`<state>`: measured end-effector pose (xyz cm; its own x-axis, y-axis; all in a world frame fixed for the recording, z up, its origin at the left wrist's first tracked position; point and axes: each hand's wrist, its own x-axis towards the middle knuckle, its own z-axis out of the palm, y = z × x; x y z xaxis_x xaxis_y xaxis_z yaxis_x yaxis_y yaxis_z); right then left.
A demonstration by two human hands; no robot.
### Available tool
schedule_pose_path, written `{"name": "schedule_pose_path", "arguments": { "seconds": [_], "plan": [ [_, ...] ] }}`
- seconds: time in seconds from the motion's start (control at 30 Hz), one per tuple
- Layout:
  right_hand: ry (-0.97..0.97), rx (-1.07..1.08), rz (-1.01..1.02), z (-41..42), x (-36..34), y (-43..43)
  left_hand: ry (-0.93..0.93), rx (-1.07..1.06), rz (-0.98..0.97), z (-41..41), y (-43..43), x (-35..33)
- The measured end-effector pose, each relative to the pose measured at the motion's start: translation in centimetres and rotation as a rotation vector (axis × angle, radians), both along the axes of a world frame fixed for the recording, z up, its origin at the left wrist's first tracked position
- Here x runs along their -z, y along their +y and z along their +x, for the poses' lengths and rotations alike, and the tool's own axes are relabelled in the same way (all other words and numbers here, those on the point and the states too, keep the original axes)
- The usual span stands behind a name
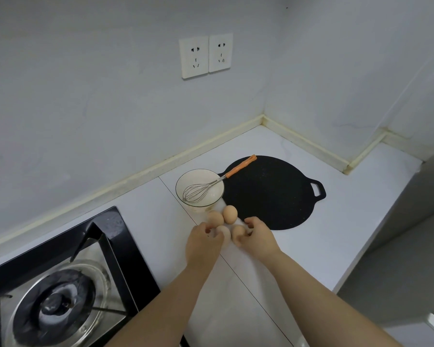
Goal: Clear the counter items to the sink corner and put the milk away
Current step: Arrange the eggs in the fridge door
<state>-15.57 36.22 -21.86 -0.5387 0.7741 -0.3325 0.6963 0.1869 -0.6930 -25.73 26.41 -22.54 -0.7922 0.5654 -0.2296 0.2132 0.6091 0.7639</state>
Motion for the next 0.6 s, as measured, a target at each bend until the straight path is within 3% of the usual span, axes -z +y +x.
{"name": "schedule_pose_path", "arguments": {
  "seconds": [0.3, 0.43, 0.6],
  "plan": [
    [0.059, 0.096, 0.115, 4.4, -4.8, 2.2, 0.115, 0.188, 0.179, 2.9, 2.9, -4.8],
    [0.067, 0.203, 0.256, 8.1, -7.9, 3.3, 0.292, 0.328, 0.309, 6.3, 5.3, -7.6],
    [-0.033, 0.302, 0.338, 15.4, -11.8, 4.6, 0.262, 0.525, 0.444, 11.8, 7.7, -10.6]
  ]
}}
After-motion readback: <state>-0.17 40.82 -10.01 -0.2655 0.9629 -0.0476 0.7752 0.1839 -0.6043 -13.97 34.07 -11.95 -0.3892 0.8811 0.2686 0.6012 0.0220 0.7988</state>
